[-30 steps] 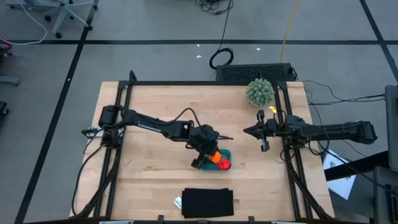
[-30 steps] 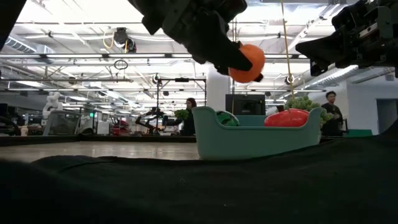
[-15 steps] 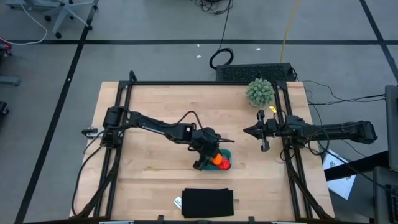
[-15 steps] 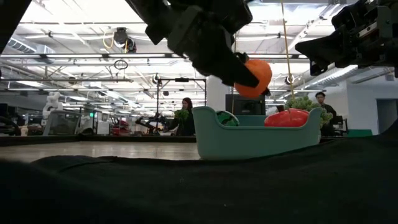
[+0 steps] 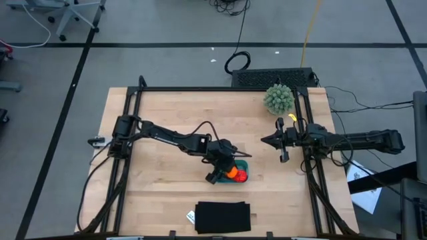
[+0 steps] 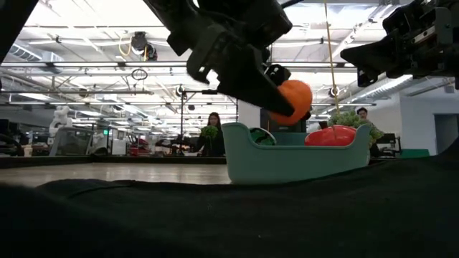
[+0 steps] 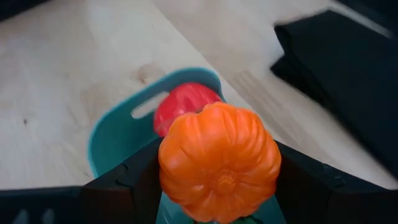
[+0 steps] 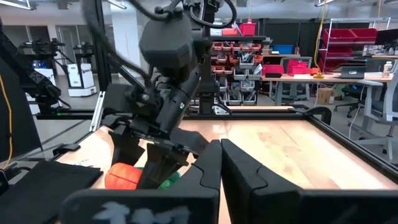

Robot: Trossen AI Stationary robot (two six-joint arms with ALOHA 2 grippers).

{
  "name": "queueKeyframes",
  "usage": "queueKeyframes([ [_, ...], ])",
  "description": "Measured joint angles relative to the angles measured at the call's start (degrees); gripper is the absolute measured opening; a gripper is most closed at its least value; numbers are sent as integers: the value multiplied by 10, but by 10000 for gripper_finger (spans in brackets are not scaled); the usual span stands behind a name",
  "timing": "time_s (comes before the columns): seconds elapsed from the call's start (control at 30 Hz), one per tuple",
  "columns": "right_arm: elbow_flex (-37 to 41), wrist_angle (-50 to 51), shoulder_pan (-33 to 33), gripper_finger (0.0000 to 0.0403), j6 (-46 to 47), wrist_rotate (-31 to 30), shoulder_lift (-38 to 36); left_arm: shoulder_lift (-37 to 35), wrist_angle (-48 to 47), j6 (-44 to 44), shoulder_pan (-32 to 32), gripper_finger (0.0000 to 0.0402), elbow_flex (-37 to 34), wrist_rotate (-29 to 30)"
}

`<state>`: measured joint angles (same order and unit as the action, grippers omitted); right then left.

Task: Pick and placing Produce into tupperware
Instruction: Put the pumpkin into the blue bin

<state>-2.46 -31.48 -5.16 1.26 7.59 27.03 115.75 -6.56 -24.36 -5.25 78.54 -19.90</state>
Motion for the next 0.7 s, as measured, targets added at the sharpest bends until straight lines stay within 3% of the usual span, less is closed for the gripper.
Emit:
queueKeyframes([
  [0.33, 0, 0, 0, 0, 0, 0, 0, 1, -21, -37, -2, 246, 2, 34],
  [0.7, 0, -1, 0, 0, 0, 0, 0, 2, -169, -15, -14, 246, 104, 35],
])
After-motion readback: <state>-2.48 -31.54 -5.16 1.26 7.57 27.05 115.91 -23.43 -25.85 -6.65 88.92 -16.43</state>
